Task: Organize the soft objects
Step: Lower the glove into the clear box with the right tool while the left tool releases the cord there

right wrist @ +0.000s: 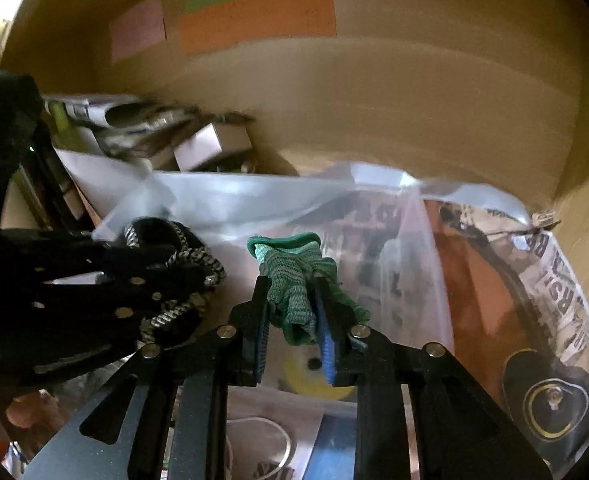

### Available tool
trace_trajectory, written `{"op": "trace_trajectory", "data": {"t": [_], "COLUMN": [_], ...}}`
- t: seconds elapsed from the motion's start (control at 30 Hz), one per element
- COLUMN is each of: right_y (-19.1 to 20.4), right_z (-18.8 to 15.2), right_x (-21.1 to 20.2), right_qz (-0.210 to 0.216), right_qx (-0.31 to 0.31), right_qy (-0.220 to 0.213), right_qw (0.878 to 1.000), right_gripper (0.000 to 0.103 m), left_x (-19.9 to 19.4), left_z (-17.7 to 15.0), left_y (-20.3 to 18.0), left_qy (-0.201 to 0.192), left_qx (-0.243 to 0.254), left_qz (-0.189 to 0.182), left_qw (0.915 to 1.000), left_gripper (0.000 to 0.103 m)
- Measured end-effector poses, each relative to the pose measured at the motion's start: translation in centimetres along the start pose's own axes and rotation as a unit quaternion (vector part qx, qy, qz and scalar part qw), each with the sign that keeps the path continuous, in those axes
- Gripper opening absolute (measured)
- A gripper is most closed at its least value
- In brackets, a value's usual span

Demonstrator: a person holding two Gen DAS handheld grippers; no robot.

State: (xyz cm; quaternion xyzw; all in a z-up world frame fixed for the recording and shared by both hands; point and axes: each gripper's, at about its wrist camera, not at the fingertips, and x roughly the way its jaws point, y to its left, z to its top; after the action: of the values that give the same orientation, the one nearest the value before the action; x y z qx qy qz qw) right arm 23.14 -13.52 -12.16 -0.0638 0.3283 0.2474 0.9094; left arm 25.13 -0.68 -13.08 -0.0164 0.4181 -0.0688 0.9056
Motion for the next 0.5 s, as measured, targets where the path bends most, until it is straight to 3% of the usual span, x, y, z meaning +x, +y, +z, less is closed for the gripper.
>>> {"op": "trace_trajectory", "data": {"t": [0.07, 0.2, 0.37, 0.5], "right_y": [0.1, 0.1, -0.1, 0.0], "right_z": [-0.1, 0.0, 0.7, 1.0], "right_x": [0.2, -0.4, -2.7, -5.3], "right_qz": [-0.004, -0.013, -0.015, -0.021], "right_qx": [-0.005, -0.007, -0.004, -0.008], "right_qy": [0.006, -0.003, -0.042, -0.078], "right_qw": [1.0, 1.0, 0.999, 0.997], "right_gripper": [0.024, 0.039, 0.055, 0.068], "left_x": [-0.1, -1.0, -3.6, -5.8], "left_z": [-0.1, -0.1, -0.2, -0.2], "left_y": [0.0, 0.3, 0.3, 0.1], "left_qy": [-0.003, -0.01, -0.04, -0.066], "left_qx": [0.001, -0.003, -0.003, 0.002], "left_qz": [0.0, -0.005, -0.001, -0.001], "left_qw": [1.0, 0.9999, 0.9992, 0.9978], "left_gripper": [0.037, 0.04, 0.061, 0.069]}}
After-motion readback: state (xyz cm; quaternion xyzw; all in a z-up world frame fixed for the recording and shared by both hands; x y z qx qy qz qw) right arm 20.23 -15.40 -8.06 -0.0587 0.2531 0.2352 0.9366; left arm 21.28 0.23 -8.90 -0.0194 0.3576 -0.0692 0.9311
